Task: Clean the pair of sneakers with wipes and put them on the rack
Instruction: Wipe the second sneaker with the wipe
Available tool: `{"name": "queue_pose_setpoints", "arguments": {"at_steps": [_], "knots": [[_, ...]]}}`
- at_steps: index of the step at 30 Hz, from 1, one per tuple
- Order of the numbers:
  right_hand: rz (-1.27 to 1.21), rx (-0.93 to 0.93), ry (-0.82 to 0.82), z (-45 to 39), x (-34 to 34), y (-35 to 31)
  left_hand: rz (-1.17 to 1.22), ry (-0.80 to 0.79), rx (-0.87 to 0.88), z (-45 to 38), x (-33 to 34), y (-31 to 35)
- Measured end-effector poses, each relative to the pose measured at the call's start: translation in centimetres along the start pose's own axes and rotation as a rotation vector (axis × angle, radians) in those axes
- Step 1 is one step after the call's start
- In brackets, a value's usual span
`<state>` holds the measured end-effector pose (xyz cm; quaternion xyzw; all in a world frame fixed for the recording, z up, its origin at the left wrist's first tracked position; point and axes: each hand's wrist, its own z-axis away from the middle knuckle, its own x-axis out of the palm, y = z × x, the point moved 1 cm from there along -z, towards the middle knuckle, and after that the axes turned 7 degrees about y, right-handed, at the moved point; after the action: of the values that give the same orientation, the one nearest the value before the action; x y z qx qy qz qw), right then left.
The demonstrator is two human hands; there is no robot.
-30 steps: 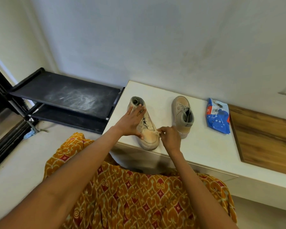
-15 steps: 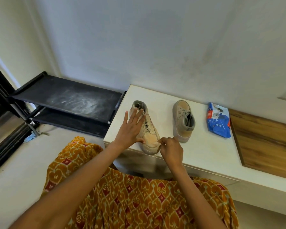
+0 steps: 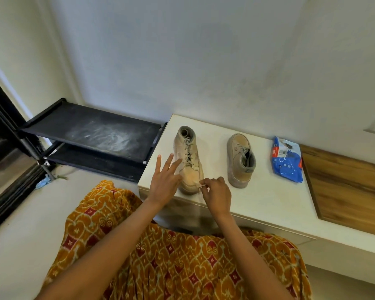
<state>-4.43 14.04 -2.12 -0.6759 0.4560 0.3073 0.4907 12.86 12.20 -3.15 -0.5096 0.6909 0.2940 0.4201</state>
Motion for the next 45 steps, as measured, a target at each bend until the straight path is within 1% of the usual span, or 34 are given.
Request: {"name": "queue_pose_setpoints", "arguments": {"at_steps": [2, 4, 5, 7, 10, 11, 12, 15, 16, 17, 21, 24, 27, 32, 35, 38, 41, 43, 45], "knots": [[-0.01, 0.066, -0.012, -0.7, 0.2, 0.2, -0.008, 0.02, 0.026, 0.6, 0.1, 0.0], [-0.031, 0.16, -0.001, -1.7, 0.4, -0.2, 0.018, 0.021, -0.002, 0.9, 0.0, 0.3], [-0.036, 0.171, 0.014, -2.0, 0.5, -0.7, 0.036, 0.023, -0.02, 1.0, -0.1, 0.6], [-0.037, 0.099, 0.033, -1.7, 0.9, -2.5, 0.057, 0.011, -0.041, 1.1, -0.2, 1.0], [-0.031, -0.104, 0.067, 0.0, 1.4, -4.7, 0.035, -0.023, -0.06, 1.6, -0.1, 1.1], [-0.013, -0.12, 0.084, 0.0, 1.5, -4.5, 0.038, -0.03, -0.063, 1.7, -0.1, 1.0], [0.014, -0.103, 0.088, -0.3, 1.4, -3.9, 0.045, -0.031, -0.059, 1.8, -0.1, 0.9], [0.111, 0.069, 0.027, -2.1, 1.1, -1.8, 0.034, -0.015, -0.029, 1.7, -0.1, 0.8], [0.128, 0.097, 0.004, -2.9, 1.1, -1.6, 0.034, -0.012, -0.023, 1.5, -0.1, 0.7], [0.142, 0.076, -0.016, -3.4, 1.1, -1.9, 0.038, -0.01, -0.02, 1.4, -0.1, 0.7], [0.121, -0.127, -0.052, -2.4, 1.4, -3.4, 0.033, -0.026, -0.031, 1.5, 0.6, 0.5], [0.128, -0.17, -0.035, -1.4, 0.7, -1.3, 0.021, -0.049, -0.038, 1.7, 1.2, 0.5], [0.21, -0.171, -0.045, -3.6, 0.8, -1.0, 0.002, -0.07, -0.034, 1.5, 1.5, 0.1], [0.274, -0.161, -0.112, -6.3, 1.8, -3.0, -0.025, -0.084, -0.022, 0.8, 1.8, -0.6], [0.221, -0.194, -0.151, -5.1, 1.5, -3.0, -0.027, -0.073, 0.006, 0.6, 2.1, -0.8], [0.129, -0.198, -0.219, -3.5, 0.5, -2.1, -0.011, -0.056, 0.072, 0.7, 2.5, -1.3], [0.088, -0.196, -0.285, -3.8, -0.5, -2.0, 0.019, -0.029, 0.106, 0.5, 2.2, -2.1], [0.145, -0.199, -0.265, -5.1, -0.4, -2.6, 0.037, -0.018, 0.105, 0.3, 1.7, -2.4], [0.191, -0.149, -0.214, -6.4, 0.0, -3.1, 0.034, -0.025, 0.099, 0.2, 1.4, -2.5]]}}
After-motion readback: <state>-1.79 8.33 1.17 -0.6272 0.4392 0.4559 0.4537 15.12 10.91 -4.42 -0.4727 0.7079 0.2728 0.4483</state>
